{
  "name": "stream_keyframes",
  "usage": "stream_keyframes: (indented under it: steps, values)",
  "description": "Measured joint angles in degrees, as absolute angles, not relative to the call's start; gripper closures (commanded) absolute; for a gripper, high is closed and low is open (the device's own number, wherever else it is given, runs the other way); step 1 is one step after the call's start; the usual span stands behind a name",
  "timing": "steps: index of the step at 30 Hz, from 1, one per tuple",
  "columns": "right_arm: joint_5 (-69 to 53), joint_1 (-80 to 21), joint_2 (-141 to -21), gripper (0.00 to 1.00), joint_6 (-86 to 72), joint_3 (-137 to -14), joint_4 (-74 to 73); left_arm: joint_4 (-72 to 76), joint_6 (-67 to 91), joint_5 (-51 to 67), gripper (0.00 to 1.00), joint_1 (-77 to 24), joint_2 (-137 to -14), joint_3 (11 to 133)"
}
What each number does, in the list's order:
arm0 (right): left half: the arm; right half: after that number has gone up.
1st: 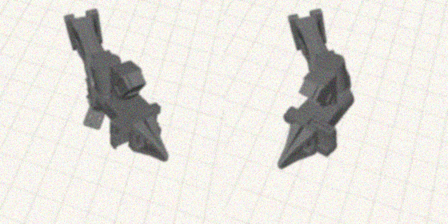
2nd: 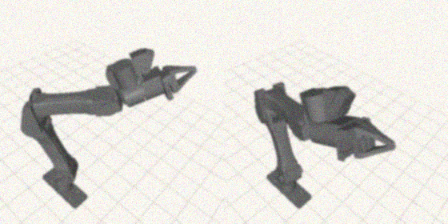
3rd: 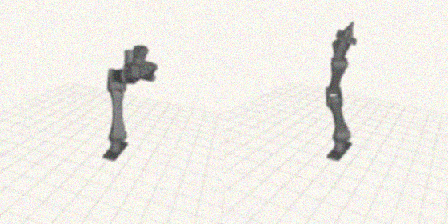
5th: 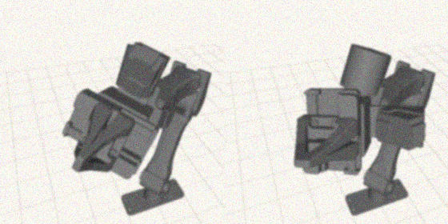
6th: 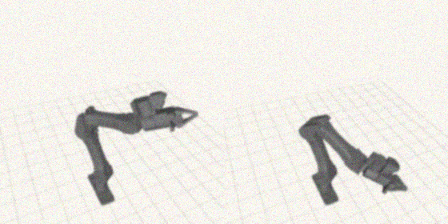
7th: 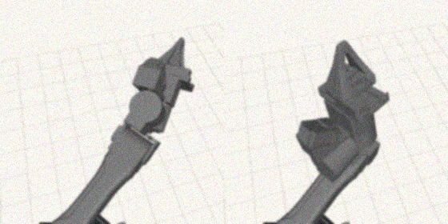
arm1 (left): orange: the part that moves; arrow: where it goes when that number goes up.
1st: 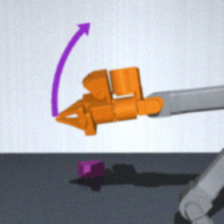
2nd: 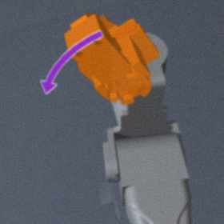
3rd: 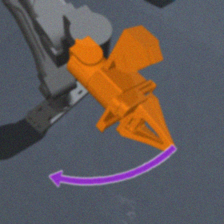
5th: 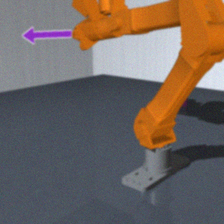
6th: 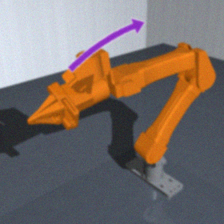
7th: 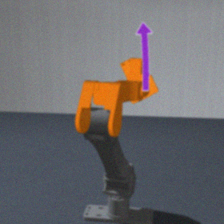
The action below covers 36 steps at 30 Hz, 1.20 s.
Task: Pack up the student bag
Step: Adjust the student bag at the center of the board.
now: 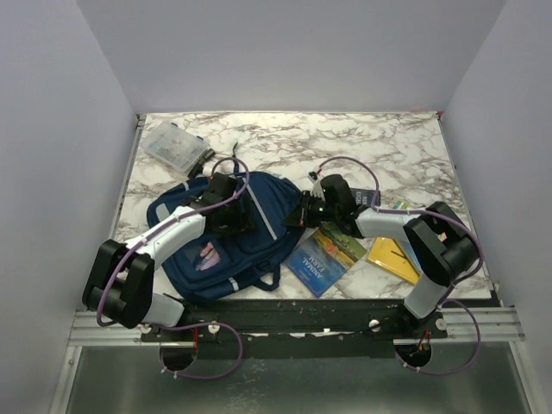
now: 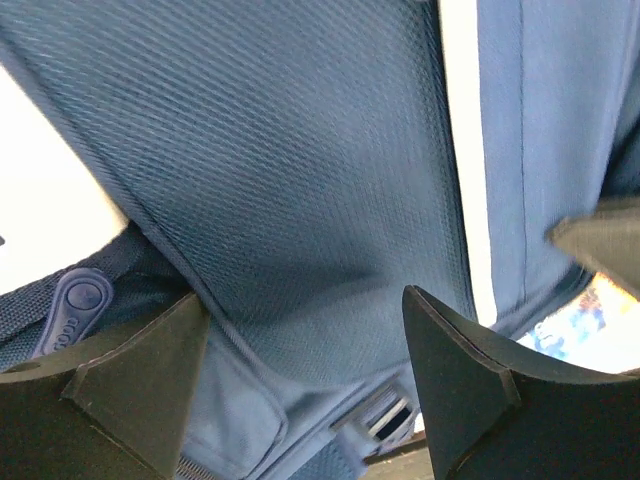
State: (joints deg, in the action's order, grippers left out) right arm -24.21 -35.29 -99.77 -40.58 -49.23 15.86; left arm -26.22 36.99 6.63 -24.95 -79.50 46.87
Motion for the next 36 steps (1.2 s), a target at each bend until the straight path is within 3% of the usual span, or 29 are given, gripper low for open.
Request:
stream_keyframes:
  steps: [5,12,14,18,22,28,36]
  values:
    - [-28.9,-37.7,-93.8,0.99,-51.3,-39.6,24.9,-28.5,33.4,2.2,0.18,-25.1,-79.9,49.0]
    - [-31.4,-47.1,-92.7,0.99,-60.9,-36.5,33.7,-34.0,29.6,-0.9,0.18,-24.7,-72.2,50.1]
    - [-31.6,-49.5,-93.4,0.95,-62.0,-36.5,35.7,-35.3,29.3,-0.9,0.18,-24.6,-67.0,49.7]
    - [-31.8,-52.0,-95.0,0.76,-62.7,-36.6,37.5,-35.6,29.4,2.2,0.17,-24.5,-59.5,49.0]
    - [-32.7,-52.3,-95.5,0.46,-62.2,-36.6,37.2,-34.0,29.3,5.8,0.17,-25.5,-59.4,49.2]
    - [-28.6,-48.1,-85.5,0.41,-55.8,-37.2,24.9,-34.4,29.4,5.1,0.26,-31.5,-66.3,52.8]
    - [-20.0,-40.7,-70.9,0.4,-48.2,-35.0,11.0,-39.2,29.8,-8.8,0.27,-41.1,-85.5,68.3]
